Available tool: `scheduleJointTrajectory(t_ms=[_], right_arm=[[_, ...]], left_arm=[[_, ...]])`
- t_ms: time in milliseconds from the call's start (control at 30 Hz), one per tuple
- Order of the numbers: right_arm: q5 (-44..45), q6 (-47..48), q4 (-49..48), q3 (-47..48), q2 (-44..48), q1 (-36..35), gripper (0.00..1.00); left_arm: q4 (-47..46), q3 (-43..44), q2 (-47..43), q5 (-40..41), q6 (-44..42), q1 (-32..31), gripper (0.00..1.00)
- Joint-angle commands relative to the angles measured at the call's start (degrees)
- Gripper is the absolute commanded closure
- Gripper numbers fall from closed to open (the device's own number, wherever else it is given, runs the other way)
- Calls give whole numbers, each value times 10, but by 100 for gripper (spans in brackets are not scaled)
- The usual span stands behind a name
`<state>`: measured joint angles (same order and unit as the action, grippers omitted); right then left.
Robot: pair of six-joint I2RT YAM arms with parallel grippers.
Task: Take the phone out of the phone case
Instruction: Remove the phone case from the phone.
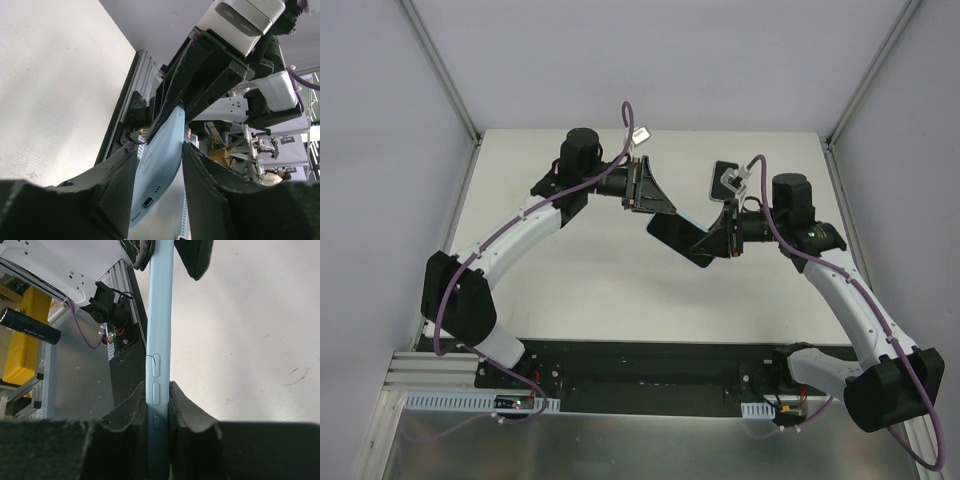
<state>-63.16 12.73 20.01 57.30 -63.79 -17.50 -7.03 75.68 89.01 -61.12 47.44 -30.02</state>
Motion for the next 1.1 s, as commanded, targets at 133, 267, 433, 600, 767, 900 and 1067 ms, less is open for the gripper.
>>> scheduleJointTrajectory(t_ms=[133, 267, 433, 600, 767, 900, 1067], right_arm=[[-1, 19, -33, 9, 21, -3, 100], [17, 37, -26, 10, 24, -8, 100], [44, 79, 12, 30, 23, -20, 100], [69, 110, 37, 43, 20, -32, 100], [90, 136, 59, 57, 17, -41, 100], [100, 144, 67, 69, 15, -48, 100], [111, 159, 82, 83, 14, -52, 100]], left_arm=[[-99, -25, -34, -21, 74, -2, 84], [-149, -52, -33, 3, 142, -2, 100], [-196, -100, -15, 50, 257, -1, 100], [-201, -115, 18, 70, 332, -1, 100], [-159, -119, 35, 78, 351, -1, 100], [-120, -122, 45, 84, 349, -3, 100], [-84, -123, 56, 86, 346, -9, 100]])
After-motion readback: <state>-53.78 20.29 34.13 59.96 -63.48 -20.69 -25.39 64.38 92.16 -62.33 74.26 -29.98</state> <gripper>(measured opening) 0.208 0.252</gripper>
